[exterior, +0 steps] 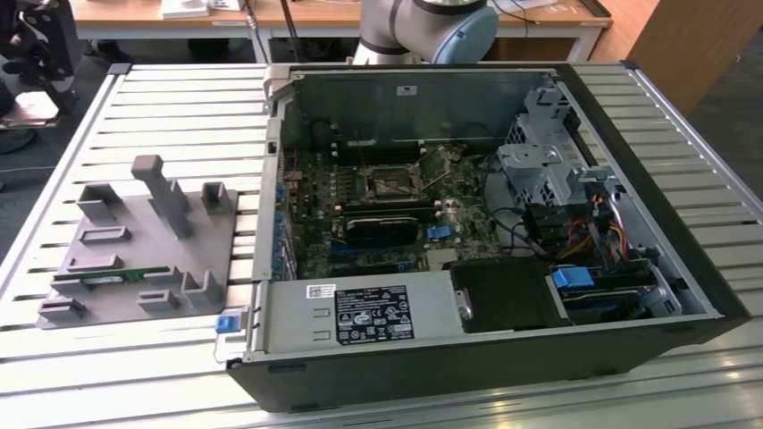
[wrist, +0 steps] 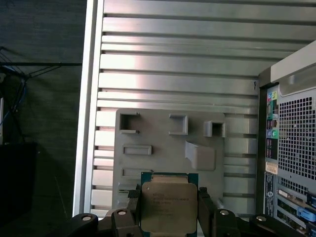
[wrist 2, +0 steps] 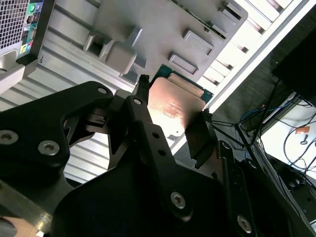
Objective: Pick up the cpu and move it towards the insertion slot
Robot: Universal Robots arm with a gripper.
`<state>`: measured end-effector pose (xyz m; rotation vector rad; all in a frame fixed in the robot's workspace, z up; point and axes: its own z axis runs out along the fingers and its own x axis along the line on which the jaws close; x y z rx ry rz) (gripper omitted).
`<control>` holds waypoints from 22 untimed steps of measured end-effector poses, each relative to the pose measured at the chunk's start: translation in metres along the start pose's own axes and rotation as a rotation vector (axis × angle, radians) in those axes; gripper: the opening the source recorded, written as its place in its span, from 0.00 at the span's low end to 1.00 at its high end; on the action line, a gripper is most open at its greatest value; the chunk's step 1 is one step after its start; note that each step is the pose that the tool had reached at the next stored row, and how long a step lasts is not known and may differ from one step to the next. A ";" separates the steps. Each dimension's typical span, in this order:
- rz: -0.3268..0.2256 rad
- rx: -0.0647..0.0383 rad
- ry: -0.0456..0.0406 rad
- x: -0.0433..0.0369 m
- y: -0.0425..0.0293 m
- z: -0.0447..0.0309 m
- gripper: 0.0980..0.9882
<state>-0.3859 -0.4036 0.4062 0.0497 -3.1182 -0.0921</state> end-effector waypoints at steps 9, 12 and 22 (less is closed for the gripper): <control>0.000 0.000 0.0020 -0.0078 -0.0002 -0.0010 0.50; 0.000 0.000 0.0028 -0.0101 -0.0002 -0.0015 0.50; 0.000 0.000 0.0048 -0.0183 -0.0004 -0.0027 0.50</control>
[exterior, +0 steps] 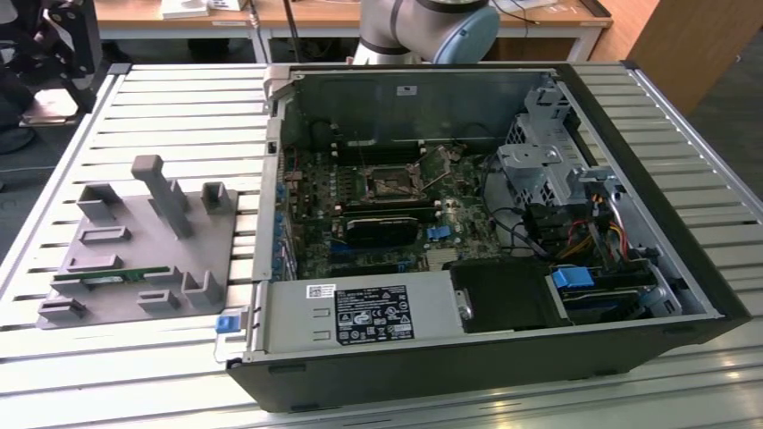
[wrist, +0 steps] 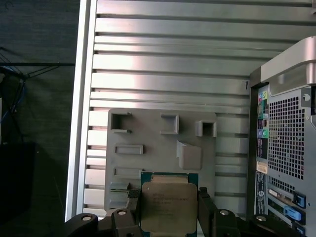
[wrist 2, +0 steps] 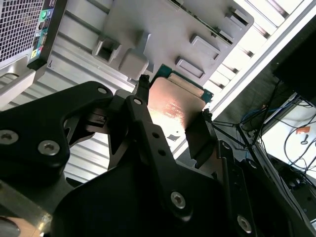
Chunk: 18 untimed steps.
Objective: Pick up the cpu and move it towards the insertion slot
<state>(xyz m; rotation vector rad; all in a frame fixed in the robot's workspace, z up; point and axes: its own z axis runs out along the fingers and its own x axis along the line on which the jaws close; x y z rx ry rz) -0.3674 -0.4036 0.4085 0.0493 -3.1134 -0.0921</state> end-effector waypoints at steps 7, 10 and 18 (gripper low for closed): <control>0.000 0.000 0.0019 -0.0065 -0.0002 -0.0008 0.50; 0.000 0.000 0.0026 -0.0090 -0.0002 -0.0012 0.50; 0.000 0.000 0.0041 -0.0148 -0.0003 -0.0018 0.50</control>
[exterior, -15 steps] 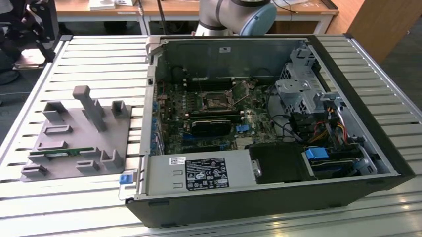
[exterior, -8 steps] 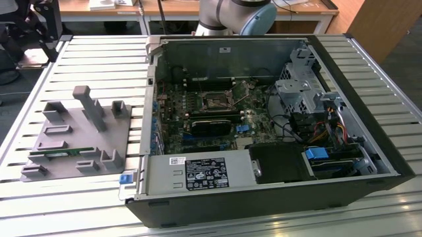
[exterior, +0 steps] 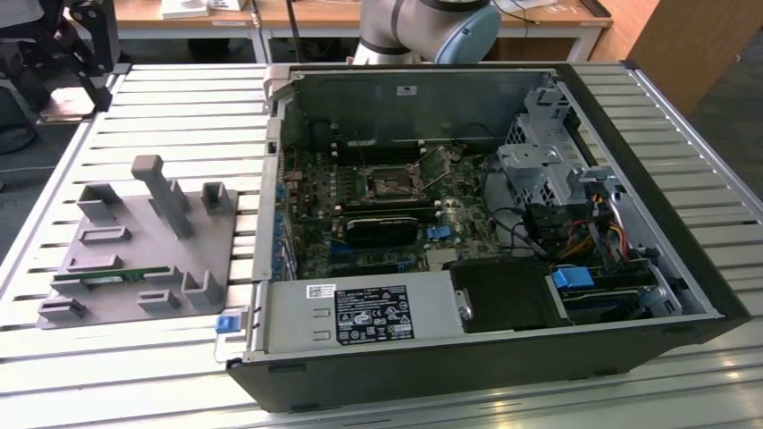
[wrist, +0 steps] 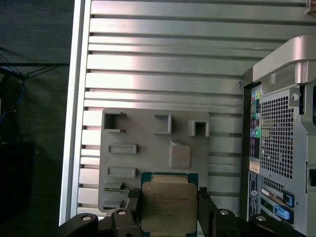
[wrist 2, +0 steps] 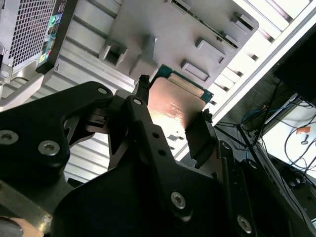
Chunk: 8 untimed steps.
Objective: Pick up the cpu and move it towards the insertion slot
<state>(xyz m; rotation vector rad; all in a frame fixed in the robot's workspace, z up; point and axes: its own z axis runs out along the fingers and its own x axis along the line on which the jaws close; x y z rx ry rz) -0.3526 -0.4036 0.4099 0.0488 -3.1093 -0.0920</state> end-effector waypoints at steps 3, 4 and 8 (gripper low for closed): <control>0.000 0.000 0.0001 -0.0028 -0.0001 -0.0001 0.50; 0.000 0.000 0.0003 -0.0038 -0.0002 -0.0002 0.50; 0.000 0.000 0.0004 -0.0089 -0.0003 -0.0004 0.50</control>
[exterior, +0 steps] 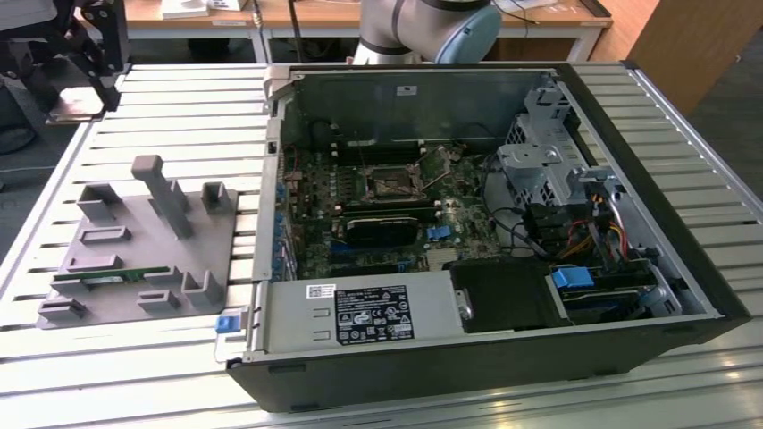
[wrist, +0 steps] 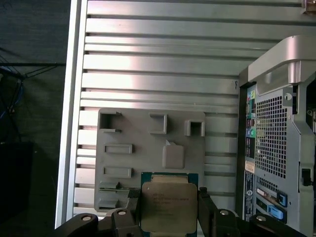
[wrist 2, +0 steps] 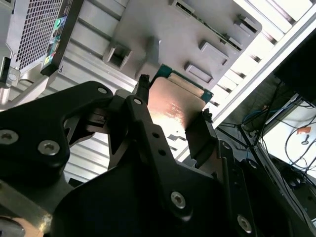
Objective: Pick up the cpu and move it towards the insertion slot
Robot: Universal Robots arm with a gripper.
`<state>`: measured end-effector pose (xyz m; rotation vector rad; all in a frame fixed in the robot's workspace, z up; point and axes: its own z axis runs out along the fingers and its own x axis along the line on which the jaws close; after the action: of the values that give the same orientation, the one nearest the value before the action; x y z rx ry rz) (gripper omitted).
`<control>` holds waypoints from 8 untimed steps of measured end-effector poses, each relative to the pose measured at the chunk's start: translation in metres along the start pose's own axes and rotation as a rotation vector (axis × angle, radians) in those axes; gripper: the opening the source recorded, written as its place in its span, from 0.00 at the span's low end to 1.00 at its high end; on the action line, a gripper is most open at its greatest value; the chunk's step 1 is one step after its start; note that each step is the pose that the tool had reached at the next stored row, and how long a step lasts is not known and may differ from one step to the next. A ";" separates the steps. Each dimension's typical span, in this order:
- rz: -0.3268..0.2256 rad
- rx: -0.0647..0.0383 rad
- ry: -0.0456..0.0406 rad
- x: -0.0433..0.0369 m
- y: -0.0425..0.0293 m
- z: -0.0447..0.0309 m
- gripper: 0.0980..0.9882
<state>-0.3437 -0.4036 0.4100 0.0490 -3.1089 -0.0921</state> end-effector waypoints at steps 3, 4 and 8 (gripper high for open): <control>0.000 0.000 0.0000 -0.0027 -0.0001 -0.0001 0.50; 0.000 0.000 0.0000 -0.0038 -0.0001 -0.0001 0.50; 0.000 0.000 0.0001 -0.0092 -0.0003 -0.0003 0.50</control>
<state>-0.3344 -0.4036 0.4100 0.0491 -3.1088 -0.0920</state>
